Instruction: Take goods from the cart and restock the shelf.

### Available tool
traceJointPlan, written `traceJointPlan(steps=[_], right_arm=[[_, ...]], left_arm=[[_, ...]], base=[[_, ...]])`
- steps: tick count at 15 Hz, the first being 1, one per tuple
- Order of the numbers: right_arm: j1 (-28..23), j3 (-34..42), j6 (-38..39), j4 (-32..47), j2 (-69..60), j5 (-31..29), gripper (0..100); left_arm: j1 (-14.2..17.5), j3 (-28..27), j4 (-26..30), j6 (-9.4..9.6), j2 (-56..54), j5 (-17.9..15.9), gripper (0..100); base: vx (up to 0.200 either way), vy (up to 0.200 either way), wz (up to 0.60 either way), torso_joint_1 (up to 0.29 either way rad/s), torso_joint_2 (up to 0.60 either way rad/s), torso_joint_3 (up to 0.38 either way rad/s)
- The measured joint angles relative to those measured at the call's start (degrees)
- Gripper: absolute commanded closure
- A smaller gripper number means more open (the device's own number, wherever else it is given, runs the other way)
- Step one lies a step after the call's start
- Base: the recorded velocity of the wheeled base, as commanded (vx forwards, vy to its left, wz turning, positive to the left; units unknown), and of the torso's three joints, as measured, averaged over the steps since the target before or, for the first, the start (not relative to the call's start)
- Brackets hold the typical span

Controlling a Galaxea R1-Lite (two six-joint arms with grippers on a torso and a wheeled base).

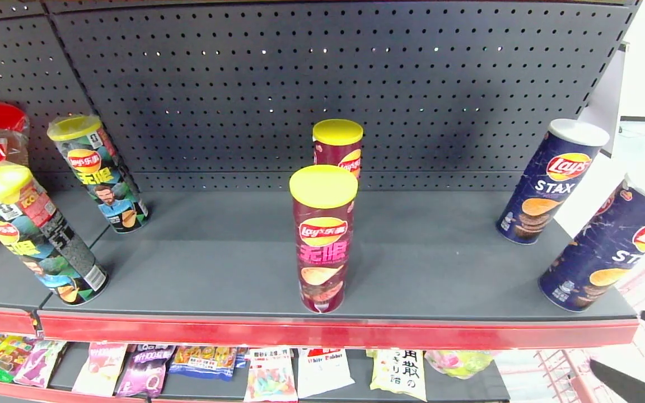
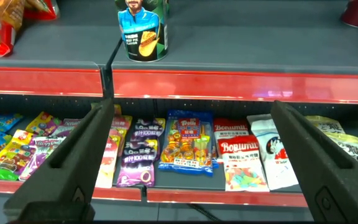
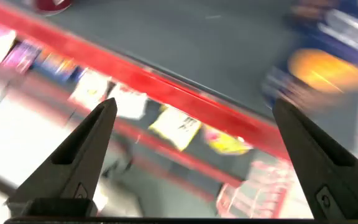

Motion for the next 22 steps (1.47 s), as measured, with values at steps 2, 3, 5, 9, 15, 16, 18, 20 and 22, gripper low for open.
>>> traceJointPlan(steps=[2,3,5,9,15,16,18,20,22], right_arm=[[-4.3,5.0,-0.9,1.6,-12.9,-1.6,0],[-5.8,7.2,-1.2,2.4,-18.7,-3.2,0],[-7.9,11.6,1.6,2.4,-27.2,-10.1,0],[-9.1,18.7,3.0,-1.5,-32.8,-7.2,0],[-9.2,19.4,6.7,-2.1,-34.1,-19.3,0],[-9.1,19.5,7.0,-1.8,-34.1,-16.1,0],[-8.5,19.5,5.6,-1.5,-33.9,-4.5,0],[-9.4,19.3,4.5,-1.5,-32.4,-4.3,0],[-14.0,19.3,4.1,-1.5,-30.5,-8.2,0]], left_arm=[[0.0,0.0,0.0,0.02,0.0,0.0,0],[0.0,0.0,0.0,0.0,0.0,0.0,0],[0.0,0.0,0.0,0.0,0.0,0.0,0],[0.0,0.0,0.0,0.0,0.0,0.0,0],[0.0,0.0,0.0,0.0,0.0,0.0,0],[0.0,0.0,0.0,0.0,0.0,0.0,0],[0.0,0.0,0.0,0.0,0.0,0.0,0],[0.0,0.0,0.0,0.0,0.0,0.0,0],[0.0,0.0,0.0,0.0,0.0,0.0,0]], base=[[0.0,0.0,0.0,0.0,0.0,0.0],[0.0,0.0,0.0,0.0,0.0,0.0],[0.0,0.0,0.0,0.0,0.0,0.0],[0.0,0.0,0.0,0.0,0.0,0.0],[0.0,0.0,0.0,0.0,0.0,0.0],[0.0,0.0,0.0,0.0,0.0,0.0],[0.0,0.0,0.0,0.0,0.0,0.0],[0.0,0.0,0.0,0.0,0.0,0.0],[0.0,0.0,0.0,0.0,0.0,0.0]])
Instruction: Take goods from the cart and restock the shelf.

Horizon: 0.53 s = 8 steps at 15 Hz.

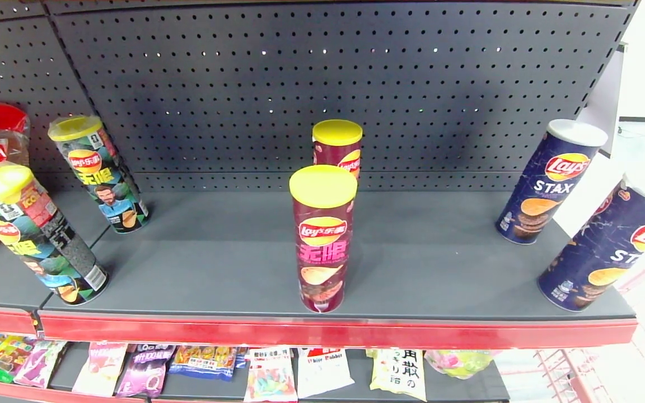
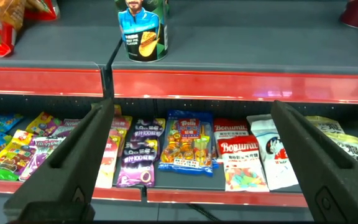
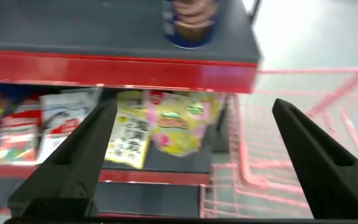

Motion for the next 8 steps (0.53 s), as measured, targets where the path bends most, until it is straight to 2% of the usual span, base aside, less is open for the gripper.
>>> traceJointPlan(steps=[1,4,8], right_arm=[[-1.8,0.0,0.0,0.0,-0.1,0.6,0],[-4.0,0.1,1.3,3.2,-5.3,7.9,0],[-4.7,0.1,2.3,3.1,-8.4,7.6,0]], left_arm=[[0.0,0.0,0.0,0.0,0.0,0.0,0],[0.0,0.0,0.0,0.0,0.0,0.0,0],[0.0,0.0,0.0,0.0,0.0,0.0,0]], base=[[0.0,0.0,0.0,0.0,0.0,0.0],[0.0,0.0,0.0,0.0,0.0,0.0],[0.0,0.0,0.0,0.0,0.0,0.0]])
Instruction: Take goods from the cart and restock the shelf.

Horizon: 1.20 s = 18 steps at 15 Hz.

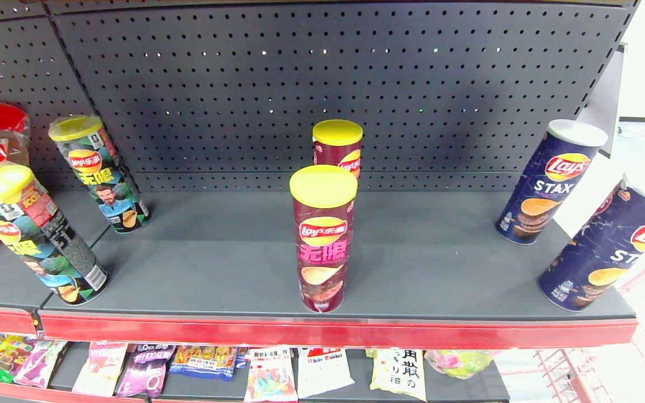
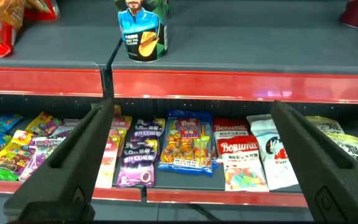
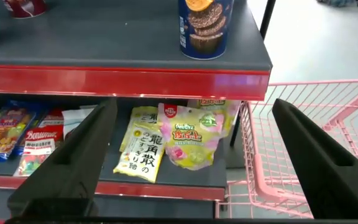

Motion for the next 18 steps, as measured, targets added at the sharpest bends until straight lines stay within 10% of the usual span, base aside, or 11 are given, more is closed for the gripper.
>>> traceJointPlan(steps=[18], right_arm=[[0.0,0.0,-0.1,0.0,-0.6,0.1,0]], left_arm=[[0.0,0.0,0.0,0.0,0.0,0.0,0]], base=[[0.0,0.0,0.0,0.0,0.0,0.001]])
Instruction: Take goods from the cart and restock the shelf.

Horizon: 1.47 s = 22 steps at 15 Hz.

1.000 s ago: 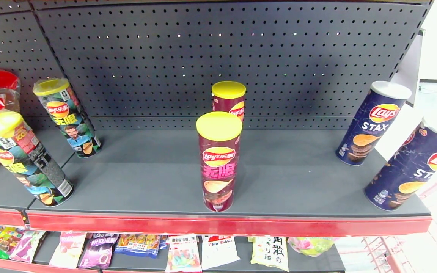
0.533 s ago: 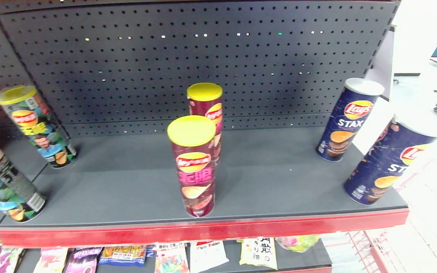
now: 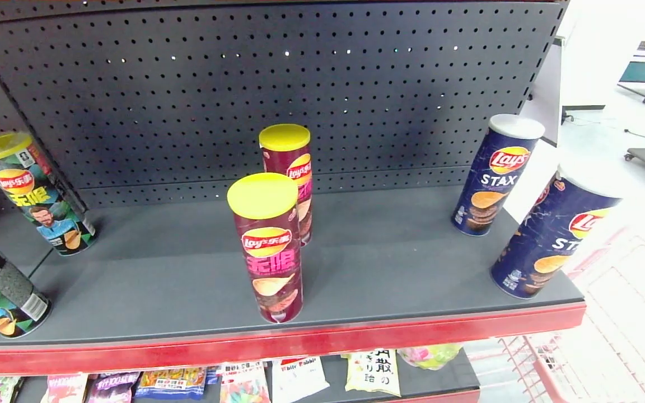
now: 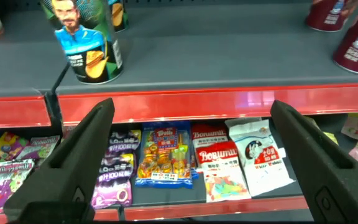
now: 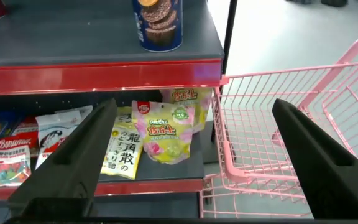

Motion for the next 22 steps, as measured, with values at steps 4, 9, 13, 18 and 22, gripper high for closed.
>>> traceJointPlan(steps=[4,9,13,18,22], right_arm=[[0.0,0.0,0.0,0.0,0.0,0.0,0],[0.0,0.0,0.1,0.0,0.0,0.0,0],[0.0,0.0,0.3,0.0,0.0,0.0,0],[0.0,0.0,0.3,0.0,0.0,0.0,0],[0.0,0.0,0.2,0.0,0.0,0.0,0]], left_arm=[[-0.1,0.0,0.0,0.0,0.0,0.0,0],[0.0,0.0,0.0,0.0,0.0,0.0,0],[0.0,0.0,0.0,0.07,0.0,0.0,0],[0.0,0.0,0.0,0.1,0.0,-0.1,0],[0.0,0.0,0.0,0.1,0.0,-0.1,0]], base=[[0.0,0.0,0.0,0.0,0.0,0.0],[-0.08,0.0,0.0,0.001,0.0,0.0],[-0.05,0.0,0.0,0.004,0.0,-0.001],[0.0,0.12,0.0,0.005,0.0,0.0],[0.0,0.15,0.0,0.011,0.0,-0.001]])
